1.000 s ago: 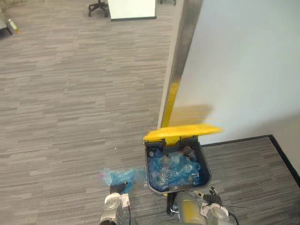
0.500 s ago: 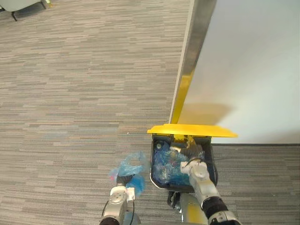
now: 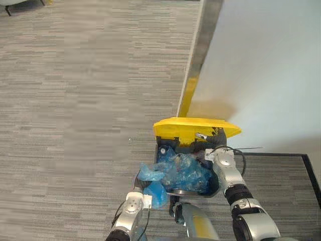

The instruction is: Gather rubbish on tea table into small bin, then transfer packed bag to large trash can.

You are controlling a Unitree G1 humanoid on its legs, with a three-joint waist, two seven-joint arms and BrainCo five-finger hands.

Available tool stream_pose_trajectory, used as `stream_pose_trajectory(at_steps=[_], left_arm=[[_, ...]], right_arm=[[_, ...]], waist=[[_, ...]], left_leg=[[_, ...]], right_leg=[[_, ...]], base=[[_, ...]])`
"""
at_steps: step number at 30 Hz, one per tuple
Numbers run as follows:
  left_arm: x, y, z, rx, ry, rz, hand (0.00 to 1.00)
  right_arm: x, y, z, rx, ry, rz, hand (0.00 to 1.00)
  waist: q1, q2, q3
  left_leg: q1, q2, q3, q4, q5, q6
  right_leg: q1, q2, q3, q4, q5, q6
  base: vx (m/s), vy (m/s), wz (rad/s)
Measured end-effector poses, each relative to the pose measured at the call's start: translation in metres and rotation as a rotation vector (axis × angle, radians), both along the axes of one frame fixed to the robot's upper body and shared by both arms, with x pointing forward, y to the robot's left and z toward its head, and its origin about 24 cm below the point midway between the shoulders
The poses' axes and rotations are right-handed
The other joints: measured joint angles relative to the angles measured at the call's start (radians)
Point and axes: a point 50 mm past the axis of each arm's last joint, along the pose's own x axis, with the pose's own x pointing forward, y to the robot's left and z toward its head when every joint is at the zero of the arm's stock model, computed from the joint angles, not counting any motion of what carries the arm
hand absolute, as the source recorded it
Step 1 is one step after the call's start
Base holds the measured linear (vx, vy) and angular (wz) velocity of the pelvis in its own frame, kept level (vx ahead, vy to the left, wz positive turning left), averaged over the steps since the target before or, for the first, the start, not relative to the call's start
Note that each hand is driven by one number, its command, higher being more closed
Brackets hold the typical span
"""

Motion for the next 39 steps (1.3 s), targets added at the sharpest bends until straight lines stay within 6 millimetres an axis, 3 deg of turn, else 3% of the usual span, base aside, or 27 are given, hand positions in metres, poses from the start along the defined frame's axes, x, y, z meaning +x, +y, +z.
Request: stream_pose_trajectory(at_steps=[4,9,11,18,25,28,35,39], left_arm=[[0.006,0.009,0.011,0.013,-0.053,-0.025,1.00],[0.021,-0.001,0.037,-0.023,-0.176,-0.094,1.00],[0.028,-0.009,0.051,-0.036,-0.237,-0.144,1.00],[0.039,-0.049,0.099,-0.157,-0.427,-0.307,1.00],[0.022,-0.111,0.166,-0.324,-0.665,-0.622,1.00],[0.016,-0.129,0.184,-0.387,-0.724,-0.704,1.00],[0.007,-0.152,0.196,-0.462,-0.736,-0.787,1.00],[0.022,-0.161,0.182,-0.333,-0.703,-0.782,1.00]], right_arm=[[0.003,-0.002,-0.003,0.008,0.025,-0.011,0.00],[0.004,-0.015,-0.002,0.046,0.023,-0.076,0.00],[0.002,-0.017,-0.003,0.053,0.026,-0.090,0.00],[-0.006,-0.018,-0.003,0.057,0.002,-0.095,0.00],[0.004,-0.022,0.020,0.033,-0.069,-0.086,0.00],[0.011,-0.025,0.032,0.019,-0.090,-0.086,0.00],[0.026,-0.021,0.052,0.030,-0.120,-0.071,0.00],[0.036,-0.021,0.066,0.042,-0.133,-0.077,0.00]], waist=[[0.008,-0.024,0.017],[0.012,-0.031,0.058],[0.013,-0.041,0.071],[0.022,-0.060,0.095],[0.021,-0.073,0.109],[0.017,-0.073,0.110],[0.007,-0.074,0.118],[-0.002,-0.075,0.120]], left_leg=[[-0.020,-0.021,-0.052,-0.062,0.040,0.033],[-0.075,-0.022,-0.066,-0.024,0.083,-0.018],[-0.086,-0.021,-0.062,-0.032,0.102,-0.023],[-0.092,-0.020,-0.019,-0.039,0.108,-0.023],[-0.068,-0.020,0.034,-0.040,0.090,-0.040],[-0.051,-0.023,0.062,-0.039,0.083,-0.039],[-0.051,-0.020,0.086,-0.037,0.060,-0.043],[-0.052,-0.015,0.094,-0.041,0.061,-0.047]], right_leg=[[0.006,-0.005,0.037,-0.078,0.063,0.015],[0.003,-0.029,-0.016,-0.074,0.054,0.001],[0.002,-0.043,-0.038,-0.075,0.048,-0.009],[0.001,-0.059,-0.056,-0.057,0.022,-0.007],[0.000,-0.056,-0.027,-0.042,0.027,-0.016],[-0.001,-0.052,0.000,-0.036,0.026,-0.016],[-0.034,-0.041,0.024,-0.002,0.016,-0.015],[-0.041,-0.033,0.027,-0.005,0.019,-0.019]], base=[[-0.09,0.058,0.26],[0.02,0.038,0.38],[0.04,0.023,0.42],[0.05,0.049,0.11],[0.06,0.075,-0.11],[0.07,0.096,-0.27],[0.01,0.028,-0.15],[-0.01,0.008,-0.07]])
